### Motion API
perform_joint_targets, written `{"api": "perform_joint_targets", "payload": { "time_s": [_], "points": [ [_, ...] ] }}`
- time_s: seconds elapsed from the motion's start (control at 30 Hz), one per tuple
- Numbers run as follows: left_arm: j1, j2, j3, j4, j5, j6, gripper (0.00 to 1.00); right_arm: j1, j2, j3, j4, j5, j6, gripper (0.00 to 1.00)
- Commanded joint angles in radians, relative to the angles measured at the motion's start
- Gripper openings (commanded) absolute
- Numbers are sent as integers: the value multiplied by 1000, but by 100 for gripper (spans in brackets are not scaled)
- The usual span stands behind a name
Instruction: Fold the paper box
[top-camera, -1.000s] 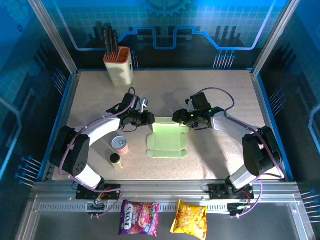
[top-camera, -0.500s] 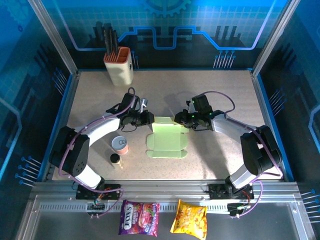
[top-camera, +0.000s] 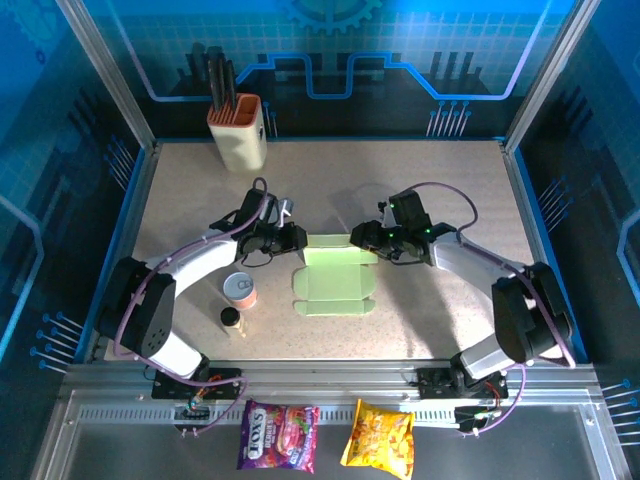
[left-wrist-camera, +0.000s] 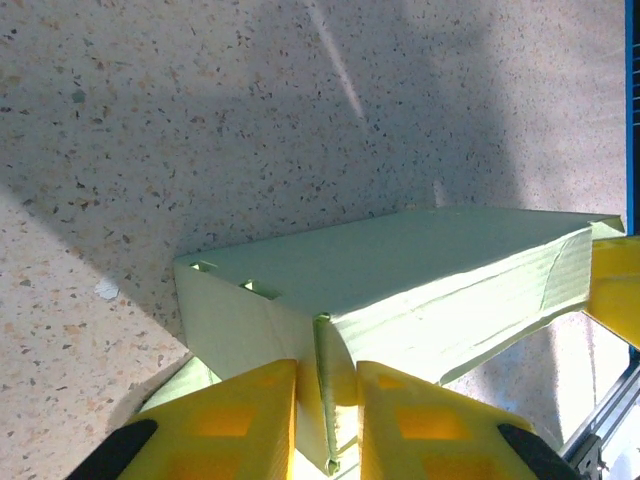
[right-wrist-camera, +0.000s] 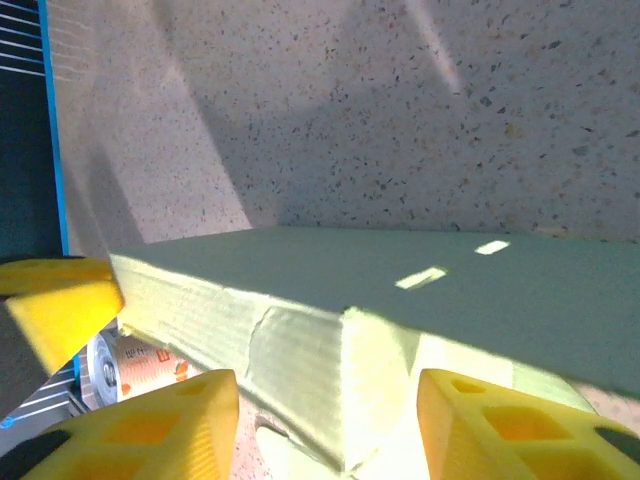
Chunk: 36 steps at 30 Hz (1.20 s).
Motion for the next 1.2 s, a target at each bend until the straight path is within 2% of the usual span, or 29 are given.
{"api": "perform_joint_targets", "payload": {
  "time_s": [0.0, 0.2, 0.33, 0.73, 1.17],
  "points": [
    [11, -19, -41, -28, -28, -28, 21, -17, -89, -49, -57, 56, -34, 54],
    [33, -44, -74, 11, -18, -58, 21, -21, -203, -139, -51, 121, -43, 57],
    [46, -49, -85, 23, -11, -70, 21, -21, -221, -213, 13, 128, -36, 58],
    [55, -49, -79, 11, -5, -58, 21, -17, -84, -282, 322, 143, -1, 62],
    [54, -49, -76, 1, -5, -53, 21, -15, 36, -309, 509, 188, 56, 64]
  ]
}}
